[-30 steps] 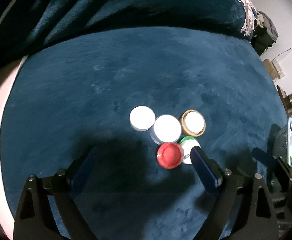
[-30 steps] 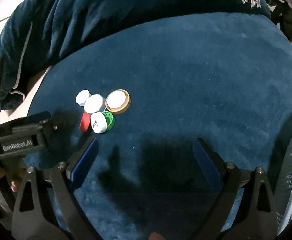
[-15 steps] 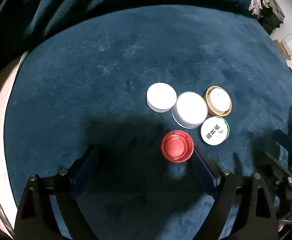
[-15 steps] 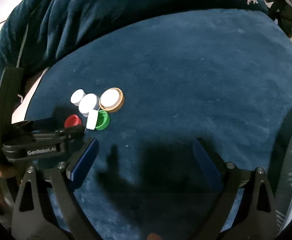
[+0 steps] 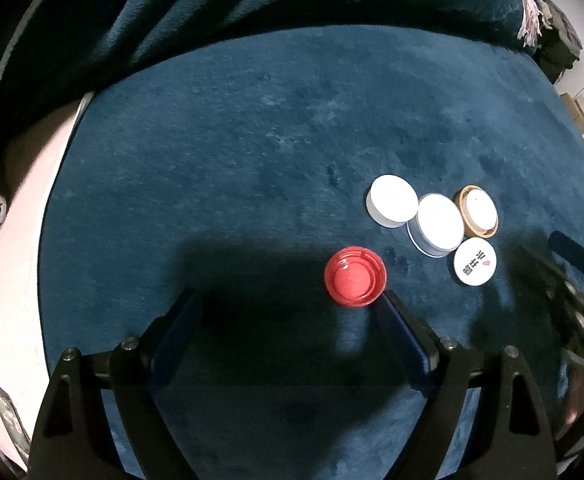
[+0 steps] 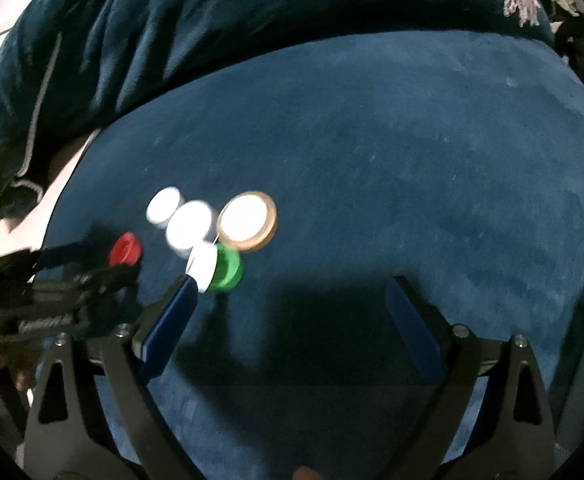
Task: Organize objects
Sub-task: 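Move both grippers back over the remaining caps on the bed, then grasp the green cap with the right gripper while the left grasps the red cap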
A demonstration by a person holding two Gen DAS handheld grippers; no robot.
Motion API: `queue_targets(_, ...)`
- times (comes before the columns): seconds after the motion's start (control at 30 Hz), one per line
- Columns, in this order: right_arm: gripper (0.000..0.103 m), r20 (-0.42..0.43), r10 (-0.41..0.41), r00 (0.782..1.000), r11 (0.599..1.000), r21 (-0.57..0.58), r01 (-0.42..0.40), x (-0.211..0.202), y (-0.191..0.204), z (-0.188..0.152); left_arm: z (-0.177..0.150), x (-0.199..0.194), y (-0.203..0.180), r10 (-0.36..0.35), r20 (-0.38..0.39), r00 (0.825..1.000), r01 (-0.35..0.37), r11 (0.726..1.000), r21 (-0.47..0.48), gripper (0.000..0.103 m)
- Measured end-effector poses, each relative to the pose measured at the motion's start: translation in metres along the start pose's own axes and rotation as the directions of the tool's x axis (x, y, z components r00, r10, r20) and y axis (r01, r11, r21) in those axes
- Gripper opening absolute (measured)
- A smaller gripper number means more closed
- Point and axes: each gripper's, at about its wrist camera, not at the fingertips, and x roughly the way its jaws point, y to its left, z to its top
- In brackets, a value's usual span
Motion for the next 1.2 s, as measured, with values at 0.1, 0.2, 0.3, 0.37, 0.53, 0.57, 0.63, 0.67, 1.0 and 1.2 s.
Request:
queue_targets(0.1, 0.096, -0.021, -0.037, 0.999, 0.999, -0.015, 0.037, 0.012, 0.005, 0.007, -0.002, 0.004, -0.001, -0.003, 0.000, 1.000, 0.003, 1.000, -0.013, 0.090)
queue_targets(0.2, 0.096, -0.034, -0.005, 0.999, 0.998, -0.062, 0.003, 0.018, 0.018, 0.009, -0.007, 0.001, 0.009, -0.015, 0.009, 1.000, 0.015, 0.999, -0.046, 0.090)
queue_targets(0.3, 0.096, -0.033, 0.067, 0.997, 0.990, -0.124, -0.071, 0.014, 0.032, 0.007, -0.007, -0.002, 0.016, -0.025, 0.016, 1.000, 0.026, 0.997, -0.073, 0.090)
queue_targets(0.37, 0.096, -0.032, 0.058, 0.998, 0.985, -0.162, -0.063, 0.013, 0.039, 0.004, -0.006, 0.000, 0.017, -0.026, 0.015, 1.000, 0.027, 0.997, -0.073, 0.090)
queue_targets(0.53, 0.095, -0.023, 0.066, 0.998, 0.991, -0.118, -0.068, 0.011, 0.033, 0.000, -0.006, 0.000, 0.019, -0.031, 0.013, 0.999, 0.032, 0.998, -0.056, 0.090)
queue_targets(0.57, 0.095, -0.016, 0.071, 0.997, 0.992, -0.101, -0.073, 0.010, 0.031, 0.001, -0.007, -0.001, 0.021, -0.031, 0.013, 0.999, 0.032, 0.998, -0.054, 0.090)
queue_targets(0.63, 0.096, 0.002, 0.058, 0.998, 0.996, -0.074, -0.058, 0.008, 0.027, 0.000, -0.004, 0.002, 0.019, -0.032, 0.011, 0.999, 0.032, 0.998, -0.055, 0.090)
queue_targets(0.67, 0.096, 0.009, 0.044, 0.999, 0.997, -0.061, -0.044, 0.007, 0.025, 0.000, -0.004, 0.004, 0.019, -0.032, 0.008, 0.999, 0.032, 0.998, -0.057, 0.090)
queue_targets(1.0, 0.095, -0.037, 0.052, 0.998, 0.990, -0.128, -0.056, 0.031, 0.044, 0.005, -0.006, 0.003, 0.015, -0.027, 0.007, 1.000, 0.028, 0.998, -0.061, 0.090)
queue_targets(1.2, 0.094, -0.030, 0.056, 0.998, 0.993, -0.106, -0.059, 0.035, 0.045, 0.006, -0.007, 0.005, 0.011, -0.037, 0.009, 0.999, 0.037, 0.998, -0.045, 0.090)
